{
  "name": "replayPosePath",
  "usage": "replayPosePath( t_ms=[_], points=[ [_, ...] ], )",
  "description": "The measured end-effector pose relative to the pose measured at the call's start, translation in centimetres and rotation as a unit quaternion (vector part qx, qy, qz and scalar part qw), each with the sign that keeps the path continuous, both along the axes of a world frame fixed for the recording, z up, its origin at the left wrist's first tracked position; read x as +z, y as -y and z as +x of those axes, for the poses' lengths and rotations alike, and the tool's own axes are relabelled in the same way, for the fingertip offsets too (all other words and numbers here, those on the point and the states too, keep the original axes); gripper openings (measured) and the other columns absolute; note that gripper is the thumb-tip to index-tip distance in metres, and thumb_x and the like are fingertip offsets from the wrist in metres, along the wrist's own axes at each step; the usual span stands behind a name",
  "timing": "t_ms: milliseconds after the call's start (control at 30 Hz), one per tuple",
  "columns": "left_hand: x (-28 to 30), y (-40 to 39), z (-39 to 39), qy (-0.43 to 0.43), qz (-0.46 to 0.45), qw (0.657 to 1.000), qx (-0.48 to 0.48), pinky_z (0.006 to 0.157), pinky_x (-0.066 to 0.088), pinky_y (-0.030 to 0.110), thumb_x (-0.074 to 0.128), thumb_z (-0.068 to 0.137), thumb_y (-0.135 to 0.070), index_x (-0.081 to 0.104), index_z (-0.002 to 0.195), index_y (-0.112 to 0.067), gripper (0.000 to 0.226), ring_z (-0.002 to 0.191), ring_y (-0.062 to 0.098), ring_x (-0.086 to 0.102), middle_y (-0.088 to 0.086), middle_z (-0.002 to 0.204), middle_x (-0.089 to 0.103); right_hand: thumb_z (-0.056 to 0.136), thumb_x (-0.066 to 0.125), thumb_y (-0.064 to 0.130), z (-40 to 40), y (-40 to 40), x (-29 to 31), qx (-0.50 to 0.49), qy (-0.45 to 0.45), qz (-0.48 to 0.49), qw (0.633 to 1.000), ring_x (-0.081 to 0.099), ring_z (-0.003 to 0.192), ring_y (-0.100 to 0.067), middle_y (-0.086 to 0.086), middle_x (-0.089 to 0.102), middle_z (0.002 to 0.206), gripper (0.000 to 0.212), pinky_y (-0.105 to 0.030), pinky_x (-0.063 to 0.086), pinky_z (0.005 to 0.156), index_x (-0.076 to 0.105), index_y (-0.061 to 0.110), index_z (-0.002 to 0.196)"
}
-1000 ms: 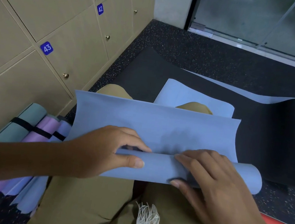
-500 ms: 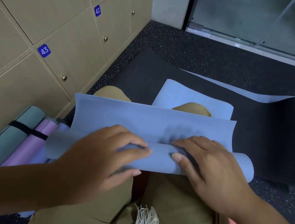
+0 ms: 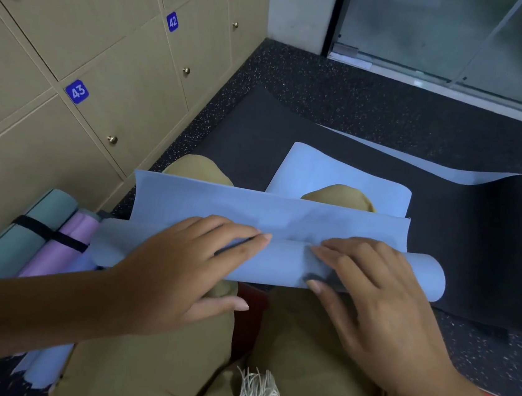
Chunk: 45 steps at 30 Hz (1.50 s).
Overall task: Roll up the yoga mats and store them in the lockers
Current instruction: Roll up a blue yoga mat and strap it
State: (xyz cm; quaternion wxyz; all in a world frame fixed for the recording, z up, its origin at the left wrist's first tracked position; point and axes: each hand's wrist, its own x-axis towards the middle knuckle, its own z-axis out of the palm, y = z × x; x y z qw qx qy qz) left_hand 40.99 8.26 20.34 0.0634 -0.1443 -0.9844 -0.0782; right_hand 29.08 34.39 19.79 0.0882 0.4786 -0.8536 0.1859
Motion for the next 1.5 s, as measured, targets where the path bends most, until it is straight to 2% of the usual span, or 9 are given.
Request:
replayPosePath(
  t_ms=[167, 367, 567, 767, 1000, 1133, 1300, 1400, 1500],
  points=[
    [0.2, 0.7, -1.5, 0.002, -0.001, 1.000, 0.002, 0.087, 0.053, 0.040, 0.047, 0.097, -0.063, 0.054, 0.146, -0.012, 0.071, 0.113, 0.021, 0.062, 0.000, 0.135, 0.060, 0.102, 0.051, 0.048, 0.7, 0.1, -1.1, -0.025, 0.001, 0.025, 0.999, 0.052, 0.136, -0.026, -0.005, 0.057, 0.146, 0.056, -0.048, 0.036, 0.117, 0.057, 0.012, 0.145],
    [0.8, 0.2, -1.8, -0.063, -0.015, 0.998, 0.006, 0.081, 0.055, 0.044, 0.061, 0.093, -0.042, 0.066, 0.131, -0.011, 0.049, 0.108, 0.027, 0.064, 0.003, 0.128, 0.065, 0.104, 0.045, 0.054, -0.6, 1.3, -1.4, -0.025, 0.013, 0.024, 0.999, 0.049, 0.141, -0.023, -0.003, 0.056, 0.148, 0.059, -0.049, 0.035, 0.118, 0.056, 0.012, 0.145],
    [0.0, -0.6, -0.9, -0.104, -0.039, 0.994, 0.006, 0.097, 0.047, 0.043, 0.059, 0.092, -0.039, 0.067, 0.131, -0.009, 0.050, 0.116, 0.030, 0.062, 0.006, 0.135, 0.063, 0.105, 0.036, 0.058, -3.4, 3.1, -1.0, -0.033, 0.037, 0.048, 0.998, 0.058, 0.125, -0.019, 0.002, 0.066, 0.134, 0.057, -0.035, 0.038, 0.109, 0.062, 0.017, 0.136],
    [-1.3, -0.4, -1.7, -0.066, -0.055, 0.996, 0.031, 0.108, 0.046, 0.050, 0.057, 0.093, -0.046, 0.055, 0.144, -0.005, 0.065, 0.133, 0.034, 0.053, 0.009, 0.150, 0.052, 0.104, 0.024, 0.063, -5.4, 4.2, -1.1, -0.032, 0.025, 0.097, 0.994, 0.063, 0.107, -0.020, 0.006, 0.070, 0.119, 0.063, -0.039, 0.044, 0.096, 0.062, 0.022, 0.134],
    [-2.2, 1.1, -4.4, -0.065, -0.022, 0.997, 0.046, 0.111, 0.041, 0.043, 0.063, 0.092, -0.043, 0.050, 0.147, -0.004, 0.069, 0.132, 0.029, 0.053, 0.008, 0.150, 0.052, 0.102, 0.052, 0.047, -5.1, 3.0, -1.8, -0.030, -0.017, 0.017, 0.999, 0.054, 0.121, -0.024, 0.000, 0.061, 0.132, 0.049, -0.038, 0.038, 0.108, 0.060, 0.014, 0.137],
    [-2.6, 1.9, -6.3, -0.078, -0.032, 0.995, 0.059, 0.099, 0.046, 0.038, 0.061, 0.089, -0.051, 0.055, 0.142, -0.006, 0.069, 0.118, 0.025, 0.061, 0.005, 0.137, 0.062, 0.100, 0.057, 0.045, -4.9, 2.4, -2.5, -0.052, -0.042, 0.006, 0.998, 0.052, 0.127, -0.028, -0.006, 0.058, 0.137, 0.053, -0.043, 0.037, 0.112, 0.058, 0.011, 0.140],
    [-2.6, 2.7, -8.5, -0.064, -0.067, 0.994, 0.064, 0.074, 0.053, 0.042, 0.051, 0.088, -0.067, 0.058, 0.130, -0.011, 0.071, 0.089, 0.025, 0.065, 0.002, 0.111, 0.067, 0.103, 0.050, 0.048, -5.5, 3.0, -3.5, -0.066, -0.030, -0.011, 0.997, 0.046, 0.141, -0.027, -0.007, 0.053, 0.149, 0.057, -0.046, 0.025, 0.123, 0.052, 0.012, 0.147],
    [-2.4, 3.0, -9.5, -0.061, -0.104, 0.990, 0.067, 0.060, 0.050, 0.041, 0.049, 0.084, -0.076, 0.062, 0.113, -0.014, 0.070, 0.072, 0.023, 0.061, -0.001, 0.090, 0.062, 0.103, 0.046, 0.052, -6.0, 3.6, -3.8, -0.077, -0.013, -0.018, 0.997, 0.045, 0.142, -0.026, -0.006, 0.053, 0.149, 0.059, -0.046, 0.023, 0.124, 0.052, 0.014, 0.147],
    [-1.9, 3.1, -10.3, -0.064, -0.166, 0.982, 0.058, 0.044, 0.031, 0.032, 0.065, 0.072, -0.080, 0.056, 0.090, -0.013, 0.070, 0.051, 0.023, 0.052, 0.000, 0.069, 0.051, 0.105, 0.042, 0.052, -7.0, 4.2, -4.0, -0.078, -0.006, -0.020, 0.997, 0.046, 0.140, -0.024, -0.004, 0.055, 0.148, 0.057, -0.045, 0.023, 0.124, 0.053, 0.015, 0.146]
  ],
)
